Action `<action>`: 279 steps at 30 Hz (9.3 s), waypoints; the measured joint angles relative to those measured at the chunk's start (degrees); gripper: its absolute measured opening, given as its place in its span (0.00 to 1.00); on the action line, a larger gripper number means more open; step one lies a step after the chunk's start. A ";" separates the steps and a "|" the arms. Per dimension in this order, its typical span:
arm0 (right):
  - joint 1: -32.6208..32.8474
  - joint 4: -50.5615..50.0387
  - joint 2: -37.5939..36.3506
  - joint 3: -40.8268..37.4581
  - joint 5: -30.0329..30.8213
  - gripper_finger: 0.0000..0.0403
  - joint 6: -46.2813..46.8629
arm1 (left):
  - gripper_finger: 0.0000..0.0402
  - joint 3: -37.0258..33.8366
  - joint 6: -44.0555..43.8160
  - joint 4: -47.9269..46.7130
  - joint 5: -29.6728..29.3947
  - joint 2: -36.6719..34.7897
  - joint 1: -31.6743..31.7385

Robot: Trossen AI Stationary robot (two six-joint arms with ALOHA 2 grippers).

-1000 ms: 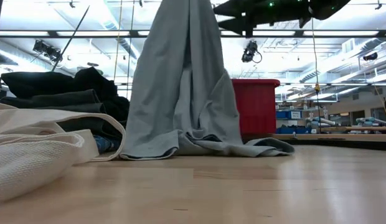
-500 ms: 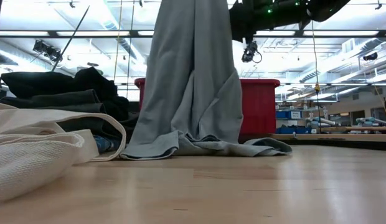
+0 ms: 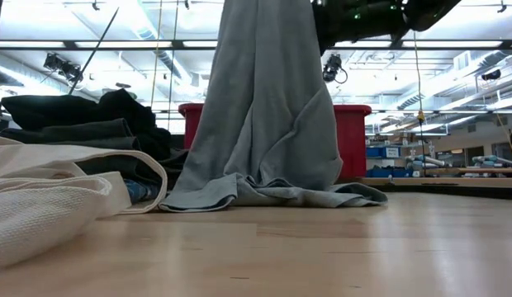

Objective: Fold Laundry from Bin
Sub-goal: Fold the gray shirt

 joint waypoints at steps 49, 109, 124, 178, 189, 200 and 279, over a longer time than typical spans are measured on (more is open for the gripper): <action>-6.83 -44.01 -28.68 43.15 24.89 0.02 -21.22 | 0.04 17.07 36.72 -26.08 -8.77 -2.33 7.55; 5.33 -110.78 -10.14 65.27 -44.87 0.02 26.76 | 0.04 45.44 2.67 -92.34 29.63 20.83 -14.12; 11.76 -110.79 -11.00 37.02 -42.02 0.02 23.51 | 0.04 37.73 10.89 -118.90 22.00 20.97 -11.10; -14.40 -110.87 -2.86 5.97 12.27 0.42 10.07 | 0.20 8.81 32.28 -106.47 -9.98 26.35 7.85; -13.97 -109.03 -5.08 9.38 1.70 0.64 9.77 | 0.61 10.36 32.63 -110.80 6.83 22.50 10.05; -12.99 -101.61 -6.73 9.44 1.73 0.63 9.84 | 0.57 -0.28 23.44 -114.84 15.61 22.09 1.92; 3.72 -71.73 -0.67 -7.25 -4.79 0.57 20.82 | 0.18 -3.00 -13.74 -97.76 -5.50 19.20 -14.49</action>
